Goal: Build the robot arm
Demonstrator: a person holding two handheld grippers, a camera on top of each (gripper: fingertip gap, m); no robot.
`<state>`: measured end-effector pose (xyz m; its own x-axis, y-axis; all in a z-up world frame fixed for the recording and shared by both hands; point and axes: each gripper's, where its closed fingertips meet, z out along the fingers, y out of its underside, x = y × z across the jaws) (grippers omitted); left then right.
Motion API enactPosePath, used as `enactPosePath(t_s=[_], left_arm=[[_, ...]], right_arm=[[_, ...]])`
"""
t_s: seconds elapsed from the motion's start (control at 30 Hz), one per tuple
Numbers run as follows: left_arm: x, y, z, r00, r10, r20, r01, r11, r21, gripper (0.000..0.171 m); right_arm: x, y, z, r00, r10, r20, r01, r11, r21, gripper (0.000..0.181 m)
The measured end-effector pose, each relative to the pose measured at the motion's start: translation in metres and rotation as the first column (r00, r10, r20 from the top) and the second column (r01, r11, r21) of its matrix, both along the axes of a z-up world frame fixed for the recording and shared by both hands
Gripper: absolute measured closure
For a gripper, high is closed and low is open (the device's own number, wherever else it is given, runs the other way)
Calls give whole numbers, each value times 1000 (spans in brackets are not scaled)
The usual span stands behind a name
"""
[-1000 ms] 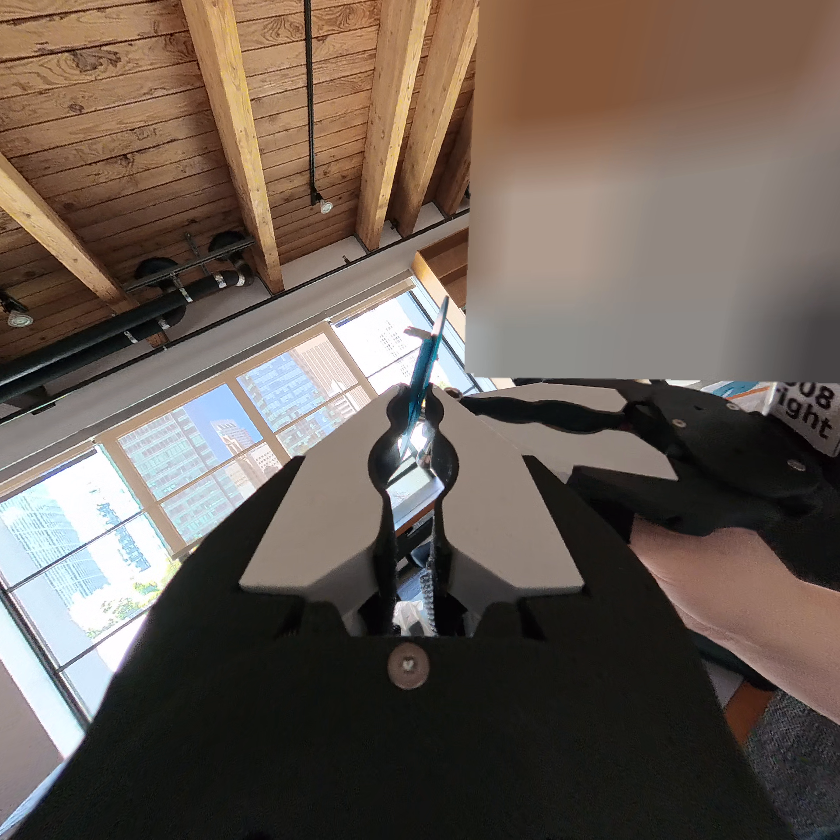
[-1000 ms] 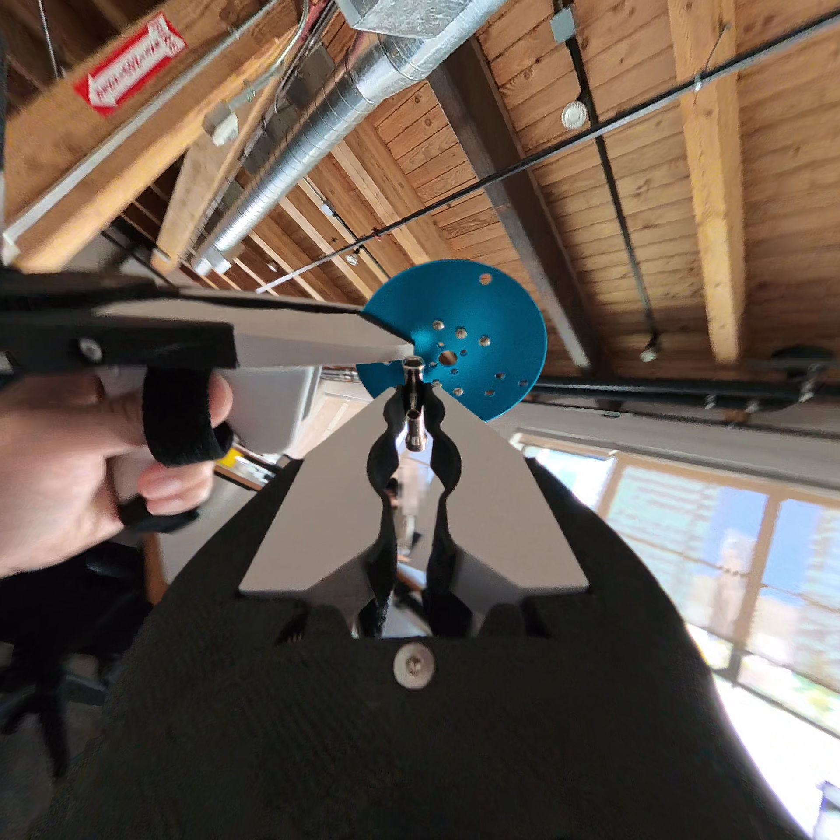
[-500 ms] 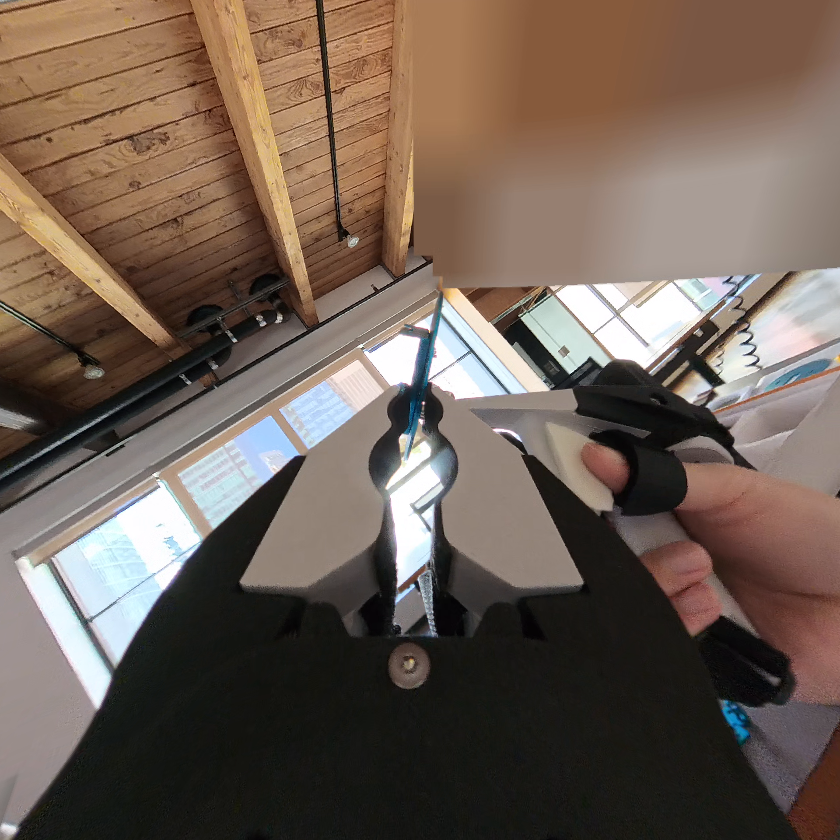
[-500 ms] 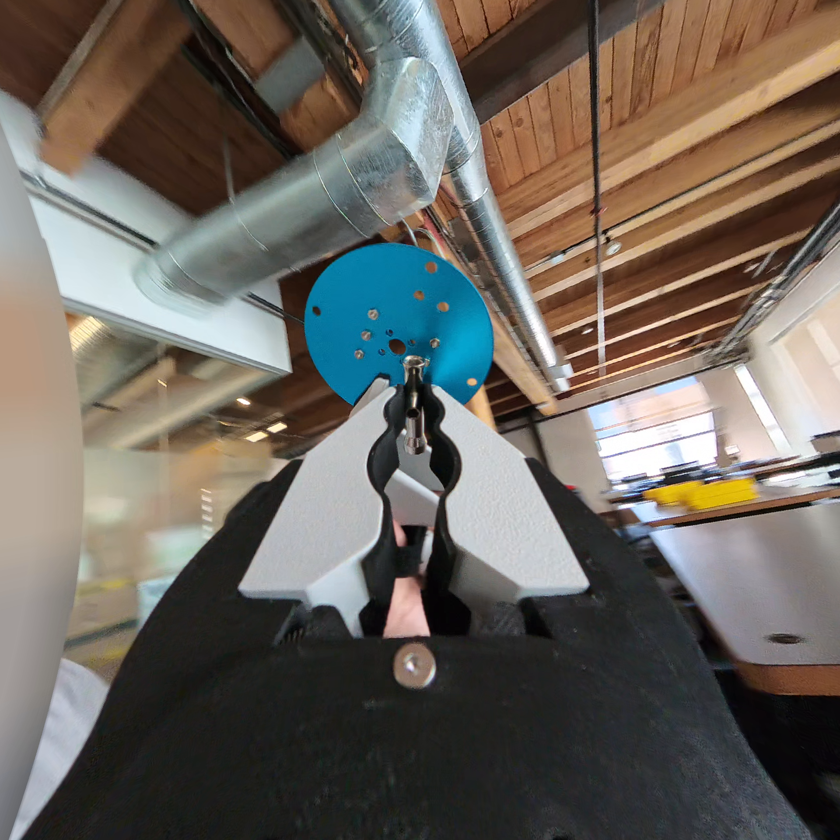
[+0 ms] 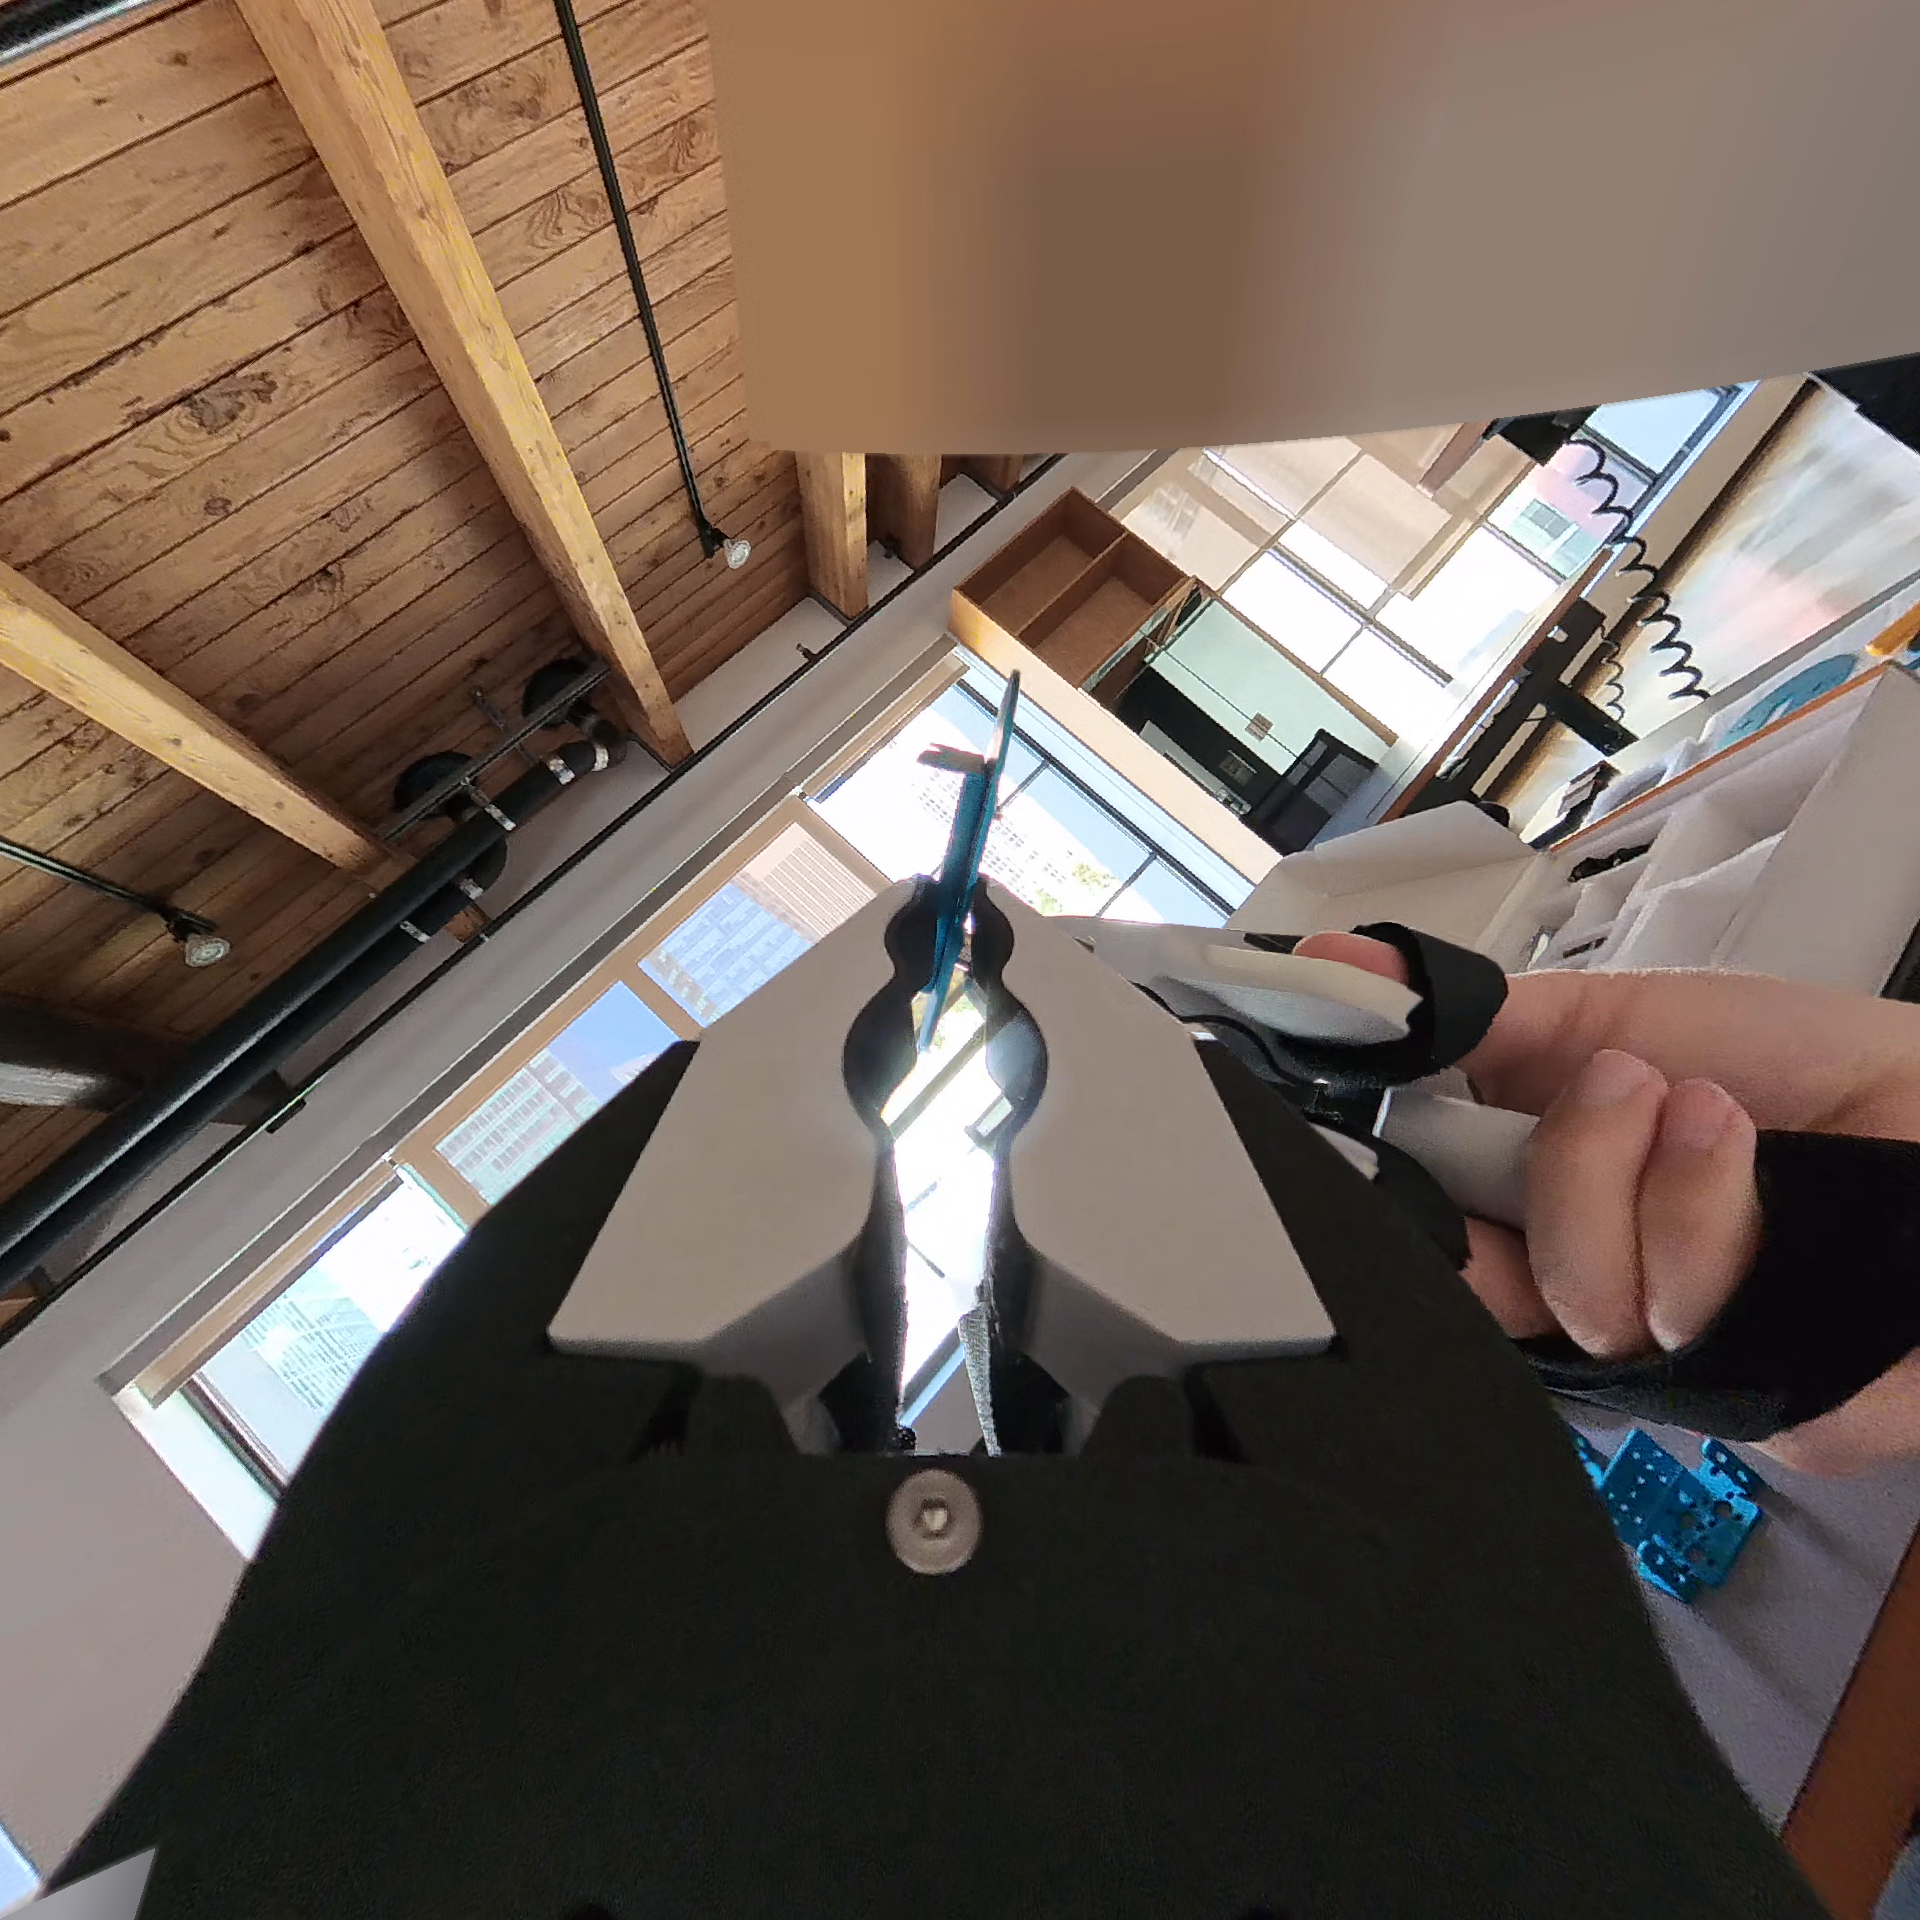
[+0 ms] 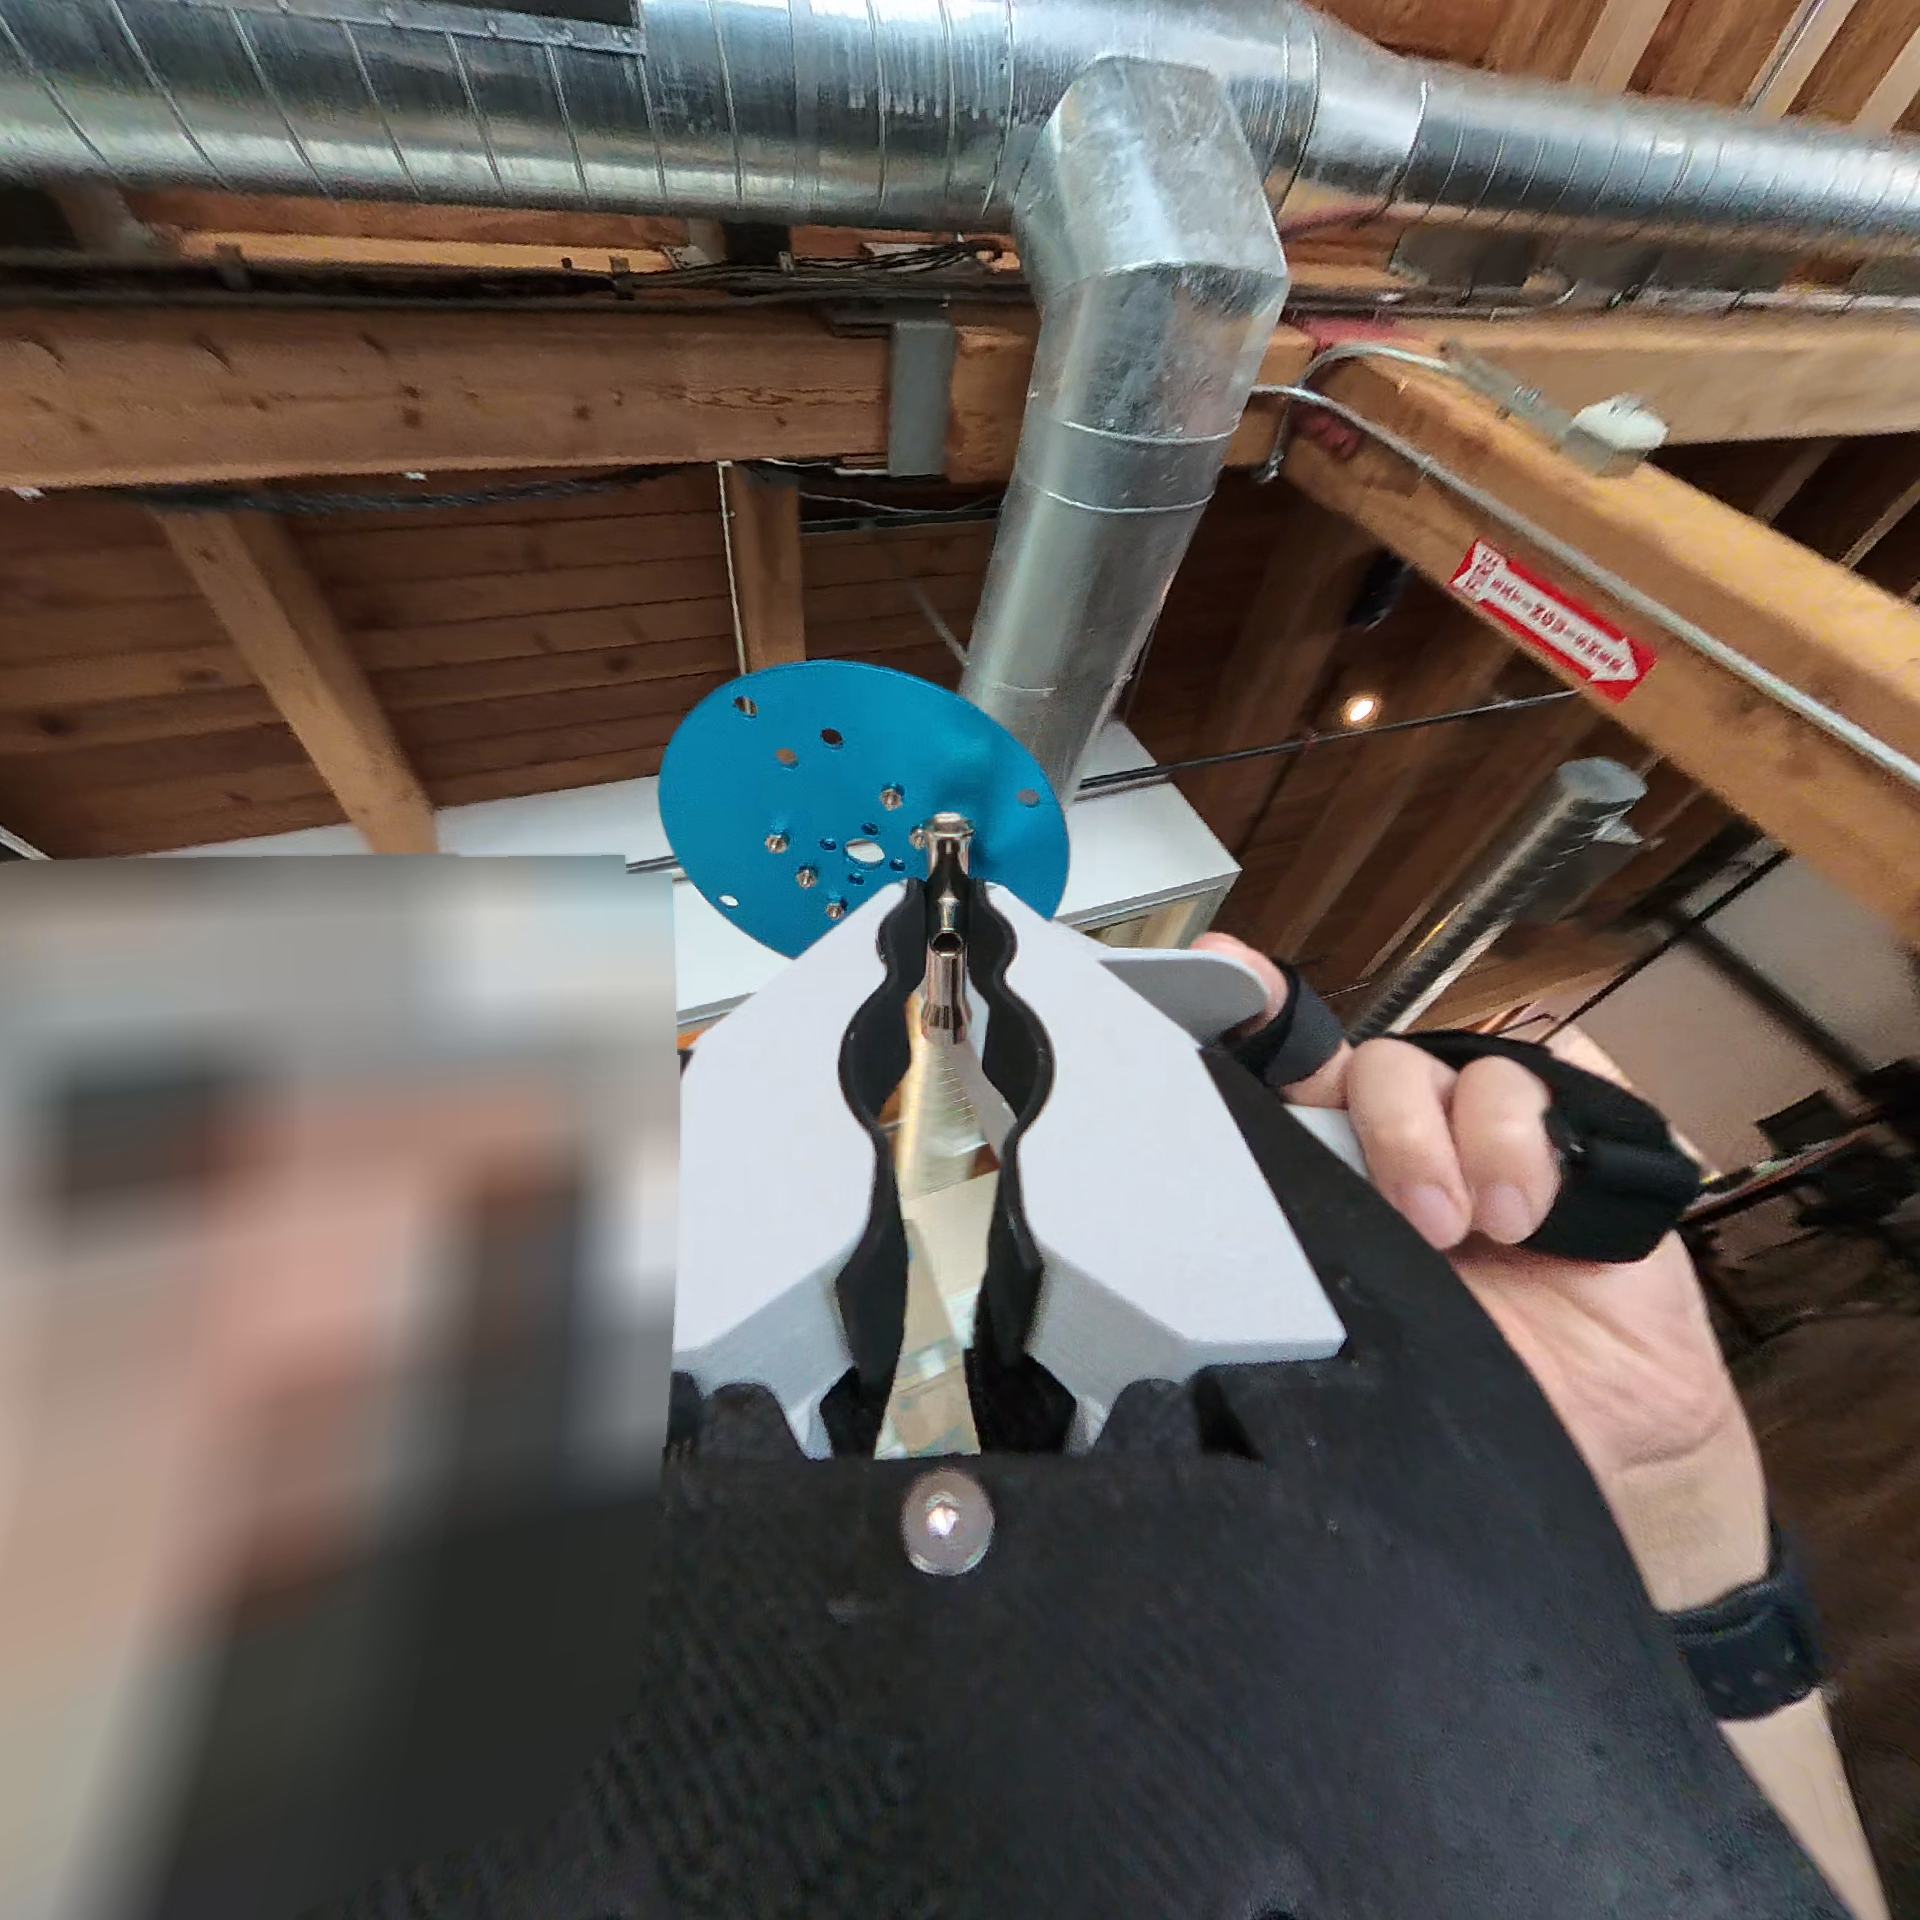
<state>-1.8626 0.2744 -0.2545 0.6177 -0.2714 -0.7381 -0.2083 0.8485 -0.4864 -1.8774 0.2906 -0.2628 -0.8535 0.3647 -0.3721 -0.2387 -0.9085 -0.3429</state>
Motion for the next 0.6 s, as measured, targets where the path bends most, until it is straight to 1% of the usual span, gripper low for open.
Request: enactPosePath(t_s=[0.13,0.2,0.23,0.27,0.3,0.33,0.37,0.4,0.43,0.5,0.57,0.6], left_arm=[[-1,0,-2,1000,16,-19,-16,1000,18,167],[-1,1,-2,999,38,-30,-38,999,24,167],[-1,2,-2,999,43,-22,-43,999,17,167],[-2,4,-1,999,48,-7,-48,999,-6,168],[-2,6,-1,999,41,6,-41,998,-39,167],[-2,8,-2,999,32,21,-31,997,-75,167],[-4,11,-1,998,43,47,-38,994,-103,168],[-4,12,-1,997,47,61,-39,992,-123,168],[-5,11,-1,996,43,79,-33,992,-125,168],[-5,8,-1,992,28,122,-12,991,-134,168],[-6,10,-2,989,16,149,11,984,-176,168],[-6,12,-3,987,4,161,29,980,-197,168]], right_arm=[[-2,-2,-1,997,78,-12,-78,996,-31,175],[-2,-1,-1,996,89,-21,-90,995,-52,175],[-1,0,-1,998,55,-26,-56,998,-43,175],[-2,1,-1,1000,-14,-23,13,1000,-12,175],[-2,3,-1,994,-106,-12,107,994,32,175],[-3,5,-2,973,-231,-5,231,968,101,175],[-3,7,-2,930,-367,-7,363,915,174,175],[-2,9,-2,871,-491,-18,480,843,245,175],[0,8,-2,807,-590,-41,571,760,311,175],[-1,4,-2,674,-733,-87,692,586,423,175],[0,7,-4,502,-855,-131,774,376,510,175],[0,9,-5,410,-897,-167,790,257,557,175]])
